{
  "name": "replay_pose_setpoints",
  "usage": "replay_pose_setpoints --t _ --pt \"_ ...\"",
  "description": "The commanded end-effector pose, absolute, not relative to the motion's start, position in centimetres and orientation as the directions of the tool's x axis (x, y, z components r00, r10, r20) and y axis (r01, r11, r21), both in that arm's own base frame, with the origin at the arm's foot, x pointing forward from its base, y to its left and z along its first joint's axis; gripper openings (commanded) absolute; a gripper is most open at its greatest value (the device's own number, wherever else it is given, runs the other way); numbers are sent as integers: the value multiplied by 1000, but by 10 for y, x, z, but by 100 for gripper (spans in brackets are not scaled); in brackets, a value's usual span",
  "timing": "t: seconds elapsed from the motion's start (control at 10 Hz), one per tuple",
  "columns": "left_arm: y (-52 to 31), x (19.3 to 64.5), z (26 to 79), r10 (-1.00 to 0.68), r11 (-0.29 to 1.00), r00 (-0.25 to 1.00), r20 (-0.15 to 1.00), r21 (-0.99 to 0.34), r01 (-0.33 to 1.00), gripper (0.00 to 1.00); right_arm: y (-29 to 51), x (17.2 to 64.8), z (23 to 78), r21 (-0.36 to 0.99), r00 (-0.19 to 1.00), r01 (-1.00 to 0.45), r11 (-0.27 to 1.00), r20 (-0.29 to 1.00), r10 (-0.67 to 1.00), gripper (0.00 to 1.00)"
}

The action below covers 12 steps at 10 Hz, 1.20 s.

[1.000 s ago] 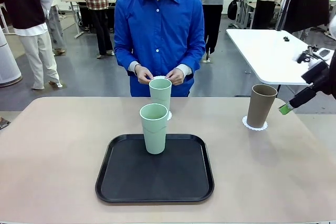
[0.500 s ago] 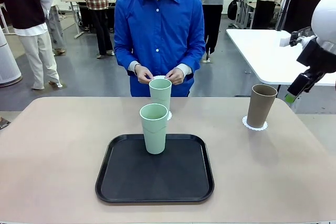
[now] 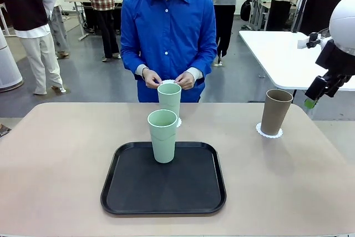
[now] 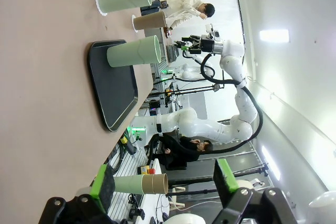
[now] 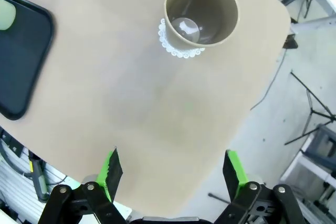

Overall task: Place coasters on the table and set cups on them.
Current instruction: Take one Reusable plastic cup from the Flat Tray and place it on a coaster set by the human.

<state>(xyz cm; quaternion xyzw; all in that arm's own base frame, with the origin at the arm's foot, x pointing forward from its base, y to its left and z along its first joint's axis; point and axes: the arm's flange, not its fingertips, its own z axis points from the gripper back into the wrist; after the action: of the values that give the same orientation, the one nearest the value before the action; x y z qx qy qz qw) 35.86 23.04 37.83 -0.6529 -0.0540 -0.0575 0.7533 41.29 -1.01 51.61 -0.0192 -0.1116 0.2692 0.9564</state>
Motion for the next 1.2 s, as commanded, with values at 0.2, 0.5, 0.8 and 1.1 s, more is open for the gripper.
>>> replay_pose_setpoints --t 0.2,0.5,0.8,1.1 --pt "232 358 380 -11 143 987 160 -977 160 100 -11 413 517 -114 820 -521 846 207 533 100" --pt "232 358 380 -11 143 987 160 -977 160 100 -11 413 517 -114 820 -521 846 207 533 100" --pt "232 358 380 -11 143 987 160 -977 160 100 -11 413 517 -114 820 -521 846 207 533 100" --pt "232 358 380 -11 143 987 160 -977 160 100 -11 413 517 -114 820 -521 846 207 533 100"
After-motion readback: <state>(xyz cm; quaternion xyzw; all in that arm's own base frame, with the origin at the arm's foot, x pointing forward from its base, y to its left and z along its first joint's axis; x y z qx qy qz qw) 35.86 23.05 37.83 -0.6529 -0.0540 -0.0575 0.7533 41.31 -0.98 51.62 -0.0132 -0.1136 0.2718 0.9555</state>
